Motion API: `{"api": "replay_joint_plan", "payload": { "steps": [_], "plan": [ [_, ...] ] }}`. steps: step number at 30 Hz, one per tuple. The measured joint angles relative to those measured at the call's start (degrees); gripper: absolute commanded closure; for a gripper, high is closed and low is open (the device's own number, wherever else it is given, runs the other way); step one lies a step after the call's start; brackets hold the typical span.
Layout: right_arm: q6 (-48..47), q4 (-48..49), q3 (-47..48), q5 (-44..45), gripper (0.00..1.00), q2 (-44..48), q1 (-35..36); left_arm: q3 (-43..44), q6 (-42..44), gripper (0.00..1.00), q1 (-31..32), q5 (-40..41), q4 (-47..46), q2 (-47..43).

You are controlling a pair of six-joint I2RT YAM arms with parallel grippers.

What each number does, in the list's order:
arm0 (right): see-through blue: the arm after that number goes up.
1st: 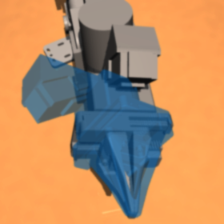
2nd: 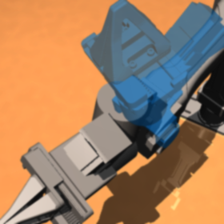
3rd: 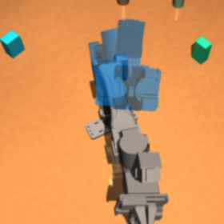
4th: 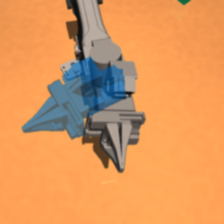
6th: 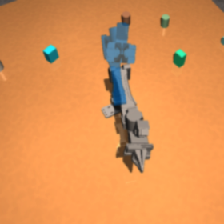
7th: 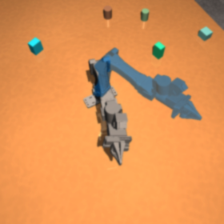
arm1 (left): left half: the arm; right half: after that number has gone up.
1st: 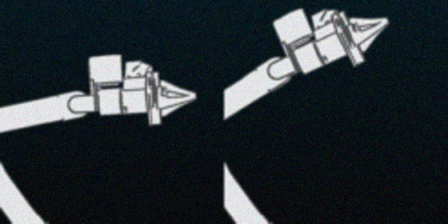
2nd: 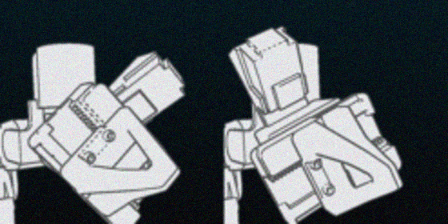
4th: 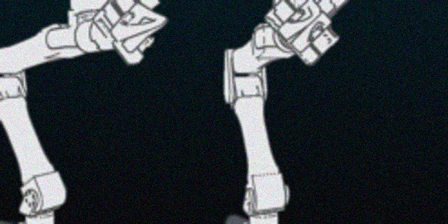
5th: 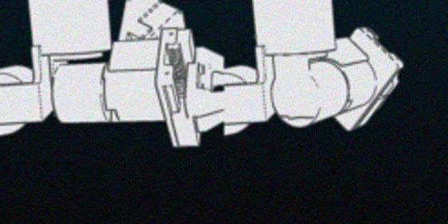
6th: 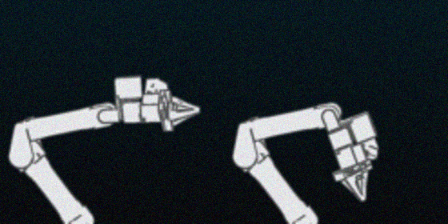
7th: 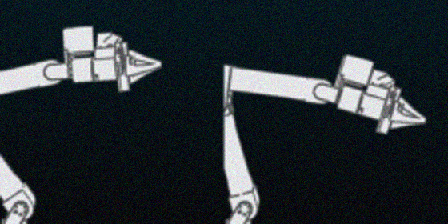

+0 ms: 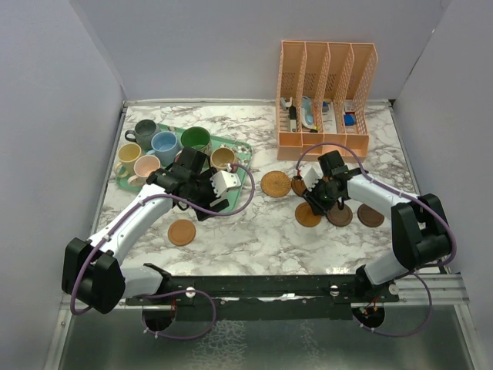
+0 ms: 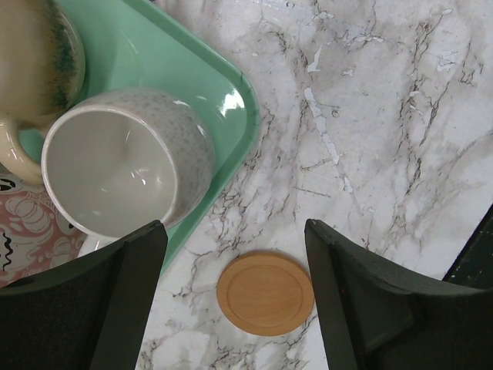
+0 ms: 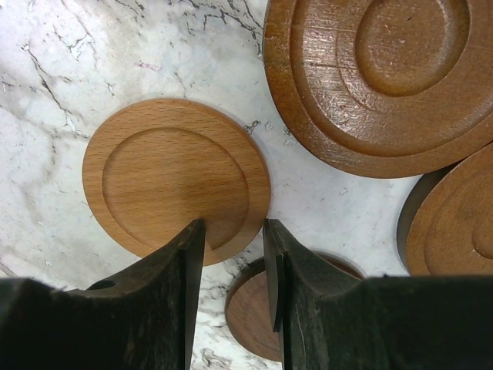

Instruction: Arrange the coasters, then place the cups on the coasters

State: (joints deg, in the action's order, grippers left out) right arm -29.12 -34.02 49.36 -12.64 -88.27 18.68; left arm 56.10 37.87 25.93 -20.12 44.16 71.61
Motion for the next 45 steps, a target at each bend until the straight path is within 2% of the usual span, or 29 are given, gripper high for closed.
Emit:
{"api": "replay_joint_plan", "payload": {
  "steps": [12, 22, 28, 36, 45],
  "plan": [
    [-0.66, -0.61, 0.42, -0.28, 0.6, 0.07, 0.0, -0.02, -0.02, 0.24, -0.04, 0.0, -0.02, 0.0],
    [-0.68, -2.4, 4.72, -1.25, 0.57, 0.63, 0.0, -0.83, 0.0, 0.24, -0.11, 0.0, -0.22, -0.57],
    [-0.66, -2.8, 5.14, -3.13, 0.55, 4.61, 0.0, -2.58, 0.39, 0.23, -0.11, 0.98, 0.17, -2.78],
    [0.42, -1.46, 2.99, -5.07, 0.48, 10.49, -0.98, -8.7, 3.69, 0.23, -0.87, 6.69, 5.29, -5.03],
    [1.42, -0.79, 2.43, -7.74, 0.43, 12.35, -4.13, -14.03, 12.15, 0.23, -9.11, 11.19, 9.27, -4.48]
  ]
}}
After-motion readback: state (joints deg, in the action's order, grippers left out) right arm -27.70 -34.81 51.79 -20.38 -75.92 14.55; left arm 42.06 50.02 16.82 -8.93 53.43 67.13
